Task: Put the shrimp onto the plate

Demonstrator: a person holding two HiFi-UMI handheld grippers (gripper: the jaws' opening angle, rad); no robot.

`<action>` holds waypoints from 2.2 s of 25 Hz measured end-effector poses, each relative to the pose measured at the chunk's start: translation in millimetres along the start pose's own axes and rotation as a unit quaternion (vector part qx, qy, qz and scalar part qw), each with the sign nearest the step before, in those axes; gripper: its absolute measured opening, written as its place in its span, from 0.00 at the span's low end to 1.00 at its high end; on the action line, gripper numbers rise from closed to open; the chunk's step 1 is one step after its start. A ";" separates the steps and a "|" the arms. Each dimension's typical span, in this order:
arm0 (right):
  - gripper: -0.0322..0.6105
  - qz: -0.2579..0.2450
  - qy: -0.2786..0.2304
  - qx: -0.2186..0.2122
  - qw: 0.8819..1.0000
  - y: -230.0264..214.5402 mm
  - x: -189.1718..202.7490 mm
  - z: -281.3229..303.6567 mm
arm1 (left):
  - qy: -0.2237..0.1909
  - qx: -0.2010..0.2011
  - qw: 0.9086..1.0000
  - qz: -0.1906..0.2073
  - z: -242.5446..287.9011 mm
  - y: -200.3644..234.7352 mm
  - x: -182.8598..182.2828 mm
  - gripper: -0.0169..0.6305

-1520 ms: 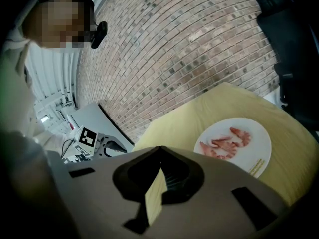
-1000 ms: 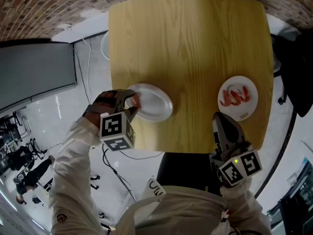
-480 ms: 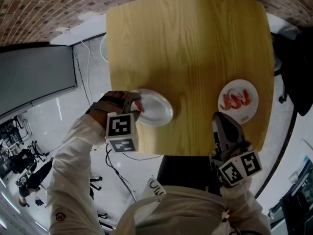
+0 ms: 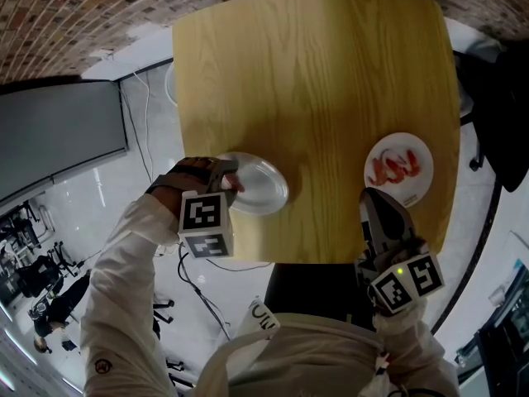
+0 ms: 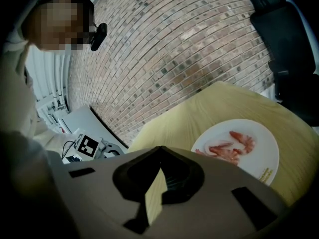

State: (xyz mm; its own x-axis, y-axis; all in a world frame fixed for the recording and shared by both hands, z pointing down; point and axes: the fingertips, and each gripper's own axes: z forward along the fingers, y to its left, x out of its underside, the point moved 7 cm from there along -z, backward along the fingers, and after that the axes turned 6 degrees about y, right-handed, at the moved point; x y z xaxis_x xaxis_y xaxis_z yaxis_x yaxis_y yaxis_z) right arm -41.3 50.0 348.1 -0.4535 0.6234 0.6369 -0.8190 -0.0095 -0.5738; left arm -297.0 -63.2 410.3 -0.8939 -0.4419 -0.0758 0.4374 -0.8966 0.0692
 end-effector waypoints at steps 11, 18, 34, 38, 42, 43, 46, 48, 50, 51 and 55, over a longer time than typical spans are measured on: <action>0.09 0.003 0.002 -0.005 1.000 -1.9 1.3 -1.9 | 0.001 -0.008 1.000 0.000 0.0 -2.8 -0.4 0.31; 0.09 0.003 0.002 -0.005 1.000 -5.1 -0.5 -4.8 | 0.001 -0.003 1.000 -0.001 -1.4 -5.0 -3.0 0.29; 0.09 0.006 -0.009 -0.007 1.000 -12.7 1.2 -26.9 | -0.007 -0.005 1.000 -0.006 -13.5 -13.0 -24.1 0.29; 0.09 0.007 -0.015 -0.003 1.000 -18.4 0.5 -38.7 | -0.013 -0.008 1.000 -0.003 -20.4 -13.5 -36.8 0.29; 0.09 0.010 -0.024 0.002 1.000 -26.8 0.2 -55.7 | -0.023 -0.011 1.000 -0.004 -31.4 -13.5 -56.1 0.29; 0.09 0.011 -0.027 0.004 1.000 -29.4 -0.3 -60.2 | -0.027 -0.010 1.000 -0.005 -35.3 -13.2 -62.2 0.29; 0.09 0.014 -0.036 0.011 0.999 -39.7 -0.3 -74.7 | -0.026 -0.017 0.999 0.007 -41.4 -12.6 -78.2 0.29; 0.09 0.017 -0.042 0.016 0.999 -46.9 0.3 -84.8 | -0.024 -0.022 0.999 0.017 -44.3 -11.7 -89.8 0.29; 0.09 0.020 -0.048 0.020 0.998 -53.5 1.2 -95.1 | -0.026 -0.025 0.999 0.024 -48.1 -10.4 -103.0 0.29; 0.09 0.022 -0.051 0.022 0.998 -56.9 1.7 -100.6 | -0.029 -0.025 0.999 0.026 -50.4 -9.8 -110.6 0.29; 0.09 0.029 -0.063 0.032 0.997 -73.2 2.3 -123.1 | -0.038 -0.022 0.999 0.007 -56.4 -4.8 -140.2 0.29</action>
State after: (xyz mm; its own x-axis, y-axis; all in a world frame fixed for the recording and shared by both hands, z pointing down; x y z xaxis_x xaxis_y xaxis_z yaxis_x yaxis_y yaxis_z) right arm 60.8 148.4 328.2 -0.5385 0.5172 0.6652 -0.8089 -0.0962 -0.5800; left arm -168.2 1.4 364.6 -0.8921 -0.4518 0.0007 0.4517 -0.8918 0.0265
